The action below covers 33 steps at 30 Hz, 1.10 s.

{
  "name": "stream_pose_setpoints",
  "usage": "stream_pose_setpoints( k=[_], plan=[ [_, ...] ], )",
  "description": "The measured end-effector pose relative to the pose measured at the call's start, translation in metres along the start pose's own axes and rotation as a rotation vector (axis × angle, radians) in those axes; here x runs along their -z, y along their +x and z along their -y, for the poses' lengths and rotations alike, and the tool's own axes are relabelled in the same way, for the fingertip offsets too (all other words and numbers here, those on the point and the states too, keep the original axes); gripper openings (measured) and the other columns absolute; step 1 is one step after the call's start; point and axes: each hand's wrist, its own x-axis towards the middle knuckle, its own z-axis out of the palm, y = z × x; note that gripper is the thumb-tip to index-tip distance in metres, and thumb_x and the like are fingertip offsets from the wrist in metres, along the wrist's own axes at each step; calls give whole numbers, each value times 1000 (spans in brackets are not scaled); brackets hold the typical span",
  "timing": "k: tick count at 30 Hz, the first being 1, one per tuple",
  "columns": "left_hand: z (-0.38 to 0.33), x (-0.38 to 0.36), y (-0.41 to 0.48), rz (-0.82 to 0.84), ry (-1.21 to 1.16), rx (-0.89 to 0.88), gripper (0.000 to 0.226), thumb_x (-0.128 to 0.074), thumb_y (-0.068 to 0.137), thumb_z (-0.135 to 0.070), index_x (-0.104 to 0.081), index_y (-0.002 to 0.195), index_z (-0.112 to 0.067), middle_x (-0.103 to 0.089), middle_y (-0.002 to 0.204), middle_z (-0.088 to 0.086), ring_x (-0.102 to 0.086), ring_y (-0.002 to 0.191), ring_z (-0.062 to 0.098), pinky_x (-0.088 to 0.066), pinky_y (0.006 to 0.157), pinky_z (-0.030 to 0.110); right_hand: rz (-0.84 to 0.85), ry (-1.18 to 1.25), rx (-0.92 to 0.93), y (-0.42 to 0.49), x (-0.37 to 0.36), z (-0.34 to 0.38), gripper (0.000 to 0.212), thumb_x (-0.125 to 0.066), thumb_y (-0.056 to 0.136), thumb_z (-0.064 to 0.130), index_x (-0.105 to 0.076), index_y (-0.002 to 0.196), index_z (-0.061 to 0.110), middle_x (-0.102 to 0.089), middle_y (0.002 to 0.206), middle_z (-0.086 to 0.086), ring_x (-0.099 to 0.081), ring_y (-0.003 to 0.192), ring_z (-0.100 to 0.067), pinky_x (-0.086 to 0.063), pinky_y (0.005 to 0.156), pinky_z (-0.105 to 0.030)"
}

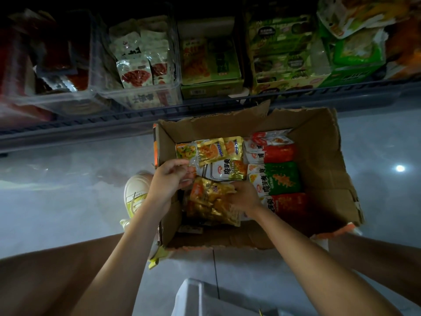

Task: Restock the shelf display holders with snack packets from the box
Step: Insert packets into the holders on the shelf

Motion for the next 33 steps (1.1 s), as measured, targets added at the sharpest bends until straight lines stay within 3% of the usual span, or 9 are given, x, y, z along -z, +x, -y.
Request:
stream_pose_setpoints(
  k=[5,9,11,14,18,22,24,28,33],
  plan=[
    [2,-8,-6,-118,54,-32,18,-50,94,-2,-62,102,-14,-64,102,8,-61,91,16,-52,84,30,-84,607,-249,-24,45,3,24,-76,70,-6,-71,92,1,-71,83,-5,-67,80,-20,-54,75,-31],
    [6,-21,-18,-205,145,14,19,-57,93,-17,-57,112,-14,-62,107,4,-60,94,16,-50,93,38,-115,868,-372,-38,69,12,22,-75,73,2,-70,92,11,-71,99,-9,-65,99,-25,-48,96,-44],
    [4,-29,-28,-149,93,115,29,-61,91,-33,-55,114,-17,-63,106,2,-60,100,21,-48,96,42,-90,1007,-375,-48,80,21,17,-72,76,3,-67,89,11,-71,99,-9,-65,101,-28,-45,100,-48],
    [-7,-41,-46,102,-110,260,56,-66,78,-52,-52,121,-19,-65,114,5,-61,105,24,-49,86,41,-77,1174,-345,-62,94,38,15,-69,78,1,-64,90,8,-70,94,-10,-66,92,-25,-50,92,-43],
    [-31,-62,-67,276,-360,184,62,-73,68,-39,-51,123,-22,-67,117,6,-63,107,27,-52,84,45,-89,1089,-202,-88,102,64,22,-69,78,0,-67,96,12,-72,99,-9,-67,95,-24,-50,95,-43],
    [-59,-75,-83,254,-355,-10,81,-87,61,-25,-46,131,-18,-67,116,10,-65,104,30,-53,86,53,-169,742,123,-121,113,93,43,-67,80,-3,-63,116,21,-69,109,0,-64,101,-15,-52,83,-31],
    [-72,-77,-90,205,-346,-70,71,-82,71,-14,-44,131,-15,-65,116,12,-65,103,31,-52,86,56,-172,644,247,-136,119,110,42,-65,84,-2,-61,114,27,-68,108,5,-64,99,-9,-52,79,-25],
    [-98,-73,-105,134,-313,-174,56,-73,81,-8,-45,129,-14,-66,113,9,-64,103,28,-50,91,54,-162,397,365,-158,134,138,37,-66,86,9,-61,121,19,-69,108,4,-65,98,-10,-53,87,-31],
    [-120,-67,-130,208,-300,-252,66,-68,82,0,-36,136,-17,-64,116,10,-64,103,30,-53,87,52,-144,495,364,-172,153,168,25,-53,97,19,-59,121,21,-67,115,-2,-65,104,-19,-52,92,-42]
  ],
)
